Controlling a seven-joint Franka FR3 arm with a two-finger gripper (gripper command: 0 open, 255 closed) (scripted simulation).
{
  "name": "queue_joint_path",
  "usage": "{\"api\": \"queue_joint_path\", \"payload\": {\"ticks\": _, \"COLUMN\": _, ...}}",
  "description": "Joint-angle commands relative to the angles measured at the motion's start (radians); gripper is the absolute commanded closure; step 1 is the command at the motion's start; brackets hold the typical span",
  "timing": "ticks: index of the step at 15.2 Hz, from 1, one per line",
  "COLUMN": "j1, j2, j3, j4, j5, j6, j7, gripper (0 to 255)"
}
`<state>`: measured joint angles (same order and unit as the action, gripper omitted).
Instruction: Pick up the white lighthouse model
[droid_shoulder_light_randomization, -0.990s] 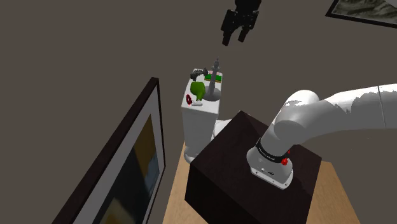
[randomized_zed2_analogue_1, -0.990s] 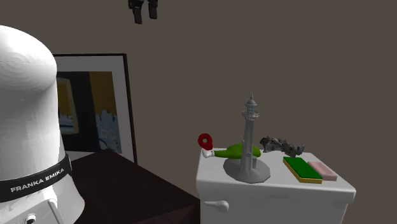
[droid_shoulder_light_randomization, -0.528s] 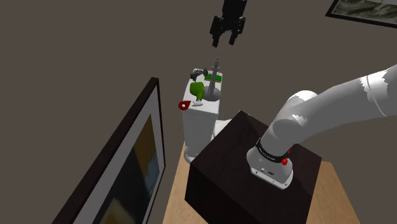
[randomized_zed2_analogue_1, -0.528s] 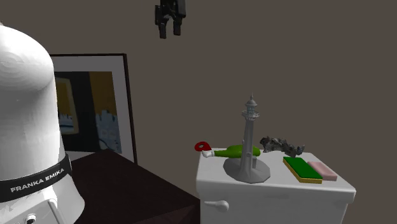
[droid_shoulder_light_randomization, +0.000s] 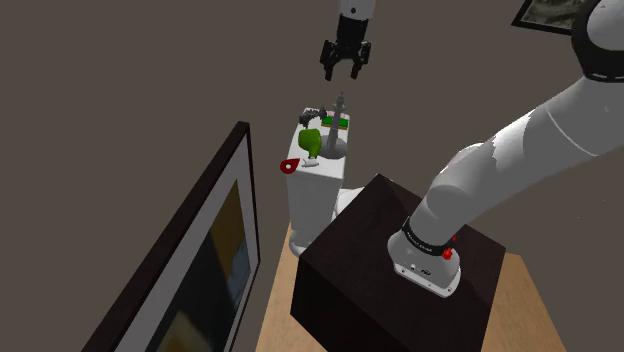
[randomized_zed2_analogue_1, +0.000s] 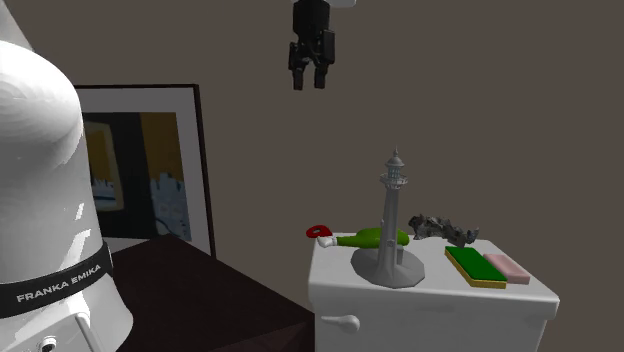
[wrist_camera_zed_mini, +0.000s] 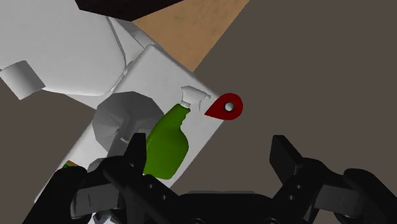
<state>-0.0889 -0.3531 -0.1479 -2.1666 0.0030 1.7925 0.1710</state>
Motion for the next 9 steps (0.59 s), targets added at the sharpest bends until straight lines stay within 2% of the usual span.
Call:
{"api": "queue_joint_path", "payload": {"ticks": 1, "j1": -0.013, "j2": 0.07, "j3": -0.021, "j4": 0.031, "j5": 0.003, "j6": 0.025, "j7": -0.002, "gripper": 0}}
{"api": "queue_joint_path", "payload": {"ticks": 9, "j1": -0.065, "j2": 0.345, "j3": -0.092, "j4": 0.175, "j5": 0.046, "j6": 0.095, "j7": -0.007, "gripper": 0}}
